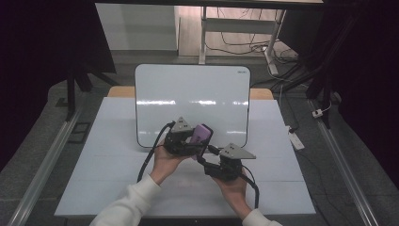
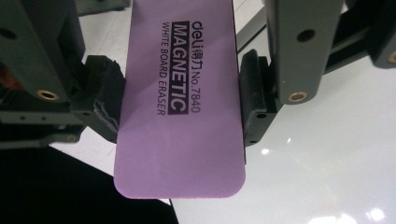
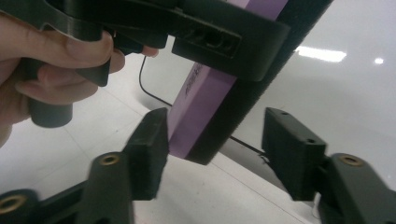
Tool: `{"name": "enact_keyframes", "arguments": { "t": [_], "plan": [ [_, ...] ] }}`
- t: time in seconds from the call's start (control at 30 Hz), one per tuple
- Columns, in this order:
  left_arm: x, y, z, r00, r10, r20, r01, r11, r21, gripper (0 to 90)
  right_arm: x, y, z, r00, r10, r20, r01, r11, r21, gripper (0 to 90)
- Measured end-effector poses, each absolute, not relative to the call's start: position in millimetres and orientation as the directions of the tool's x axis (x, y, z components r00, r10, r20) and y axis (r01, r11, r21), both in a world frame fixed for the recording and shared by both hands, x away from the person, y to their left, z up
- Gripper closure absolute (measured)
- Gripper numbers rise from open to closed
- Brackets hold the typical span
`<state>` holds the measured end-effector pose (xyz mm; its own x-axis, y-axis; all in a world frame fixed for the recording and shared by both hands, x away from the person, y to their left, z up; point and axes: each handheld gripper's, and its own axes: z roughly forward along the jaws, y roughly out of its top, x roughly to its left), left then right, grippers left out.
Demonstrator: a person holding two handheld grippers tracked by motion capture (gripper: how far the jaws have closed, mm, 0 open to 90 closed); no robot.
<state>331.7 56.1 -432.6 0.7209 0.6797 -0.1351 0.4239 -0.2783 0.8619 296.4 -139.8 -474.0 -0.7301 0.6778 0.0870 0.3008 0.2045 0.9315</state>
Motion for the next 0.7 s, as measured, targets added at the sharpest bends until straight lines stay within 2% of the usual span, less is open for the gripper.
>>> {"name": "enact_keyframes", "arguments": {
  "t": [0.2, 0.27, 0.47, 0.57, 0.7],
  "plan": [
    [330.1, 54.1, -434.6, 0.713, 0.689, -0.132, 0.414, -0.261, 0.872, 41.1, 299.3, -133.3, -474.6, -0.717, 0.685, 0.129, 0.334, 0.175, 0.926, 48.7],
    [328.8, 52.7, -435.0, 0.710, 0.695, -0.113, 0.403, -0.268, 0.875, 41.1, 298.4, -130.6, -474.4, -0.702, 0.704, 0.109, 0.331, 0.186, 0.925, 51.8],
    [329.7, 55.9, -436.0, 0.714, 0.682, -0.160, 0.422, -0.237, 0.875, 41.0, 299.2, -134.7, -472.2, -0.694, 0.711, 0.113, 0.340, 0.186, 0.922, 59.5],
    [329.1, 57.0, -436.3, 0.712, 0.682, -0.167, 0.427, -0.233, 0.874, 40.4, 298.8, -136.1, -470.7, -0.689, 0.721, 0.079, 0.324, 0.208, 0.923, 62.4],
    [326.1, 61.8, -434.4, 0.710, 0.689, -0.145, 0.422, -0.252, 0.871, 33.1, 298.8, -138.2, -468.4, -0.686, 0.726, 0.046, 0.313, 0.237, 0.920, 63.9]
  ]
}}
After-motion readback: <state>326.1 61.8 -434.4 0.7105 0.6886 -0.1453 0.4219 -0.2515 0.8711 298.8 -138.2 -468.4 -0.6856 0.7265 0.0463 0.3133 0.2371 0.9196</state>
